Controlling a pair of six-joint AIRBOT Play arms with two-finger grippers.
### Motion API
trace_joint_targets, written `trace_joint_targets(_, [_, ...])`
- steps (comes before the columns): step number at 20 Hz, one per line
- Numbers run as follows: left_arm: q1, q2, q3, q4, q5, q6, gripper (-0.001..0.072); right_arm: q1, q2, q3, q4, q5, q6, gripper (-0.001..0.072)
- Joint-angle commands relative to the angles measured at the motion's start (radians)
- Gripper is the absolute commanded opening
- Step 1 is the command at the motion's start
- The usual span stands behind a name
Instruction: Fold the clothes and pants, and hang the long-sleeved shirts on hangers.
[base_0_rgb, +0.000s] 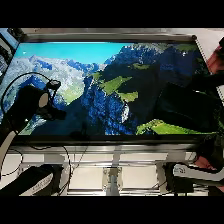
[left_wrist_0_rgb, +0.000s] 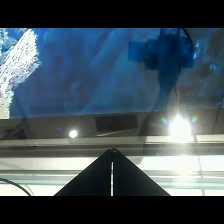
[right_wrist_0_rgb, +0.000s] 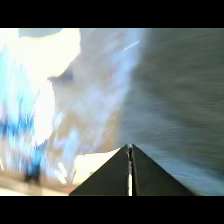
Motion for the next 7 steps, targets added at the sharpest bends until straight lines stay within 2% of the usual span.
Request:
trace_joint_targets(1, [0.000,0.000,0.000,0.000,0.000,0.000,0.0023,0.289,0.007,-0.098,-0.099,-0.038,0.022,0.0014])
trace_joint_targets(7, [0.000,0.000,0.000,0.000,0.000,0.000,0.0023,0.467,-0.021,-0.161,-0.154,-0.094,0.146,0.0015])
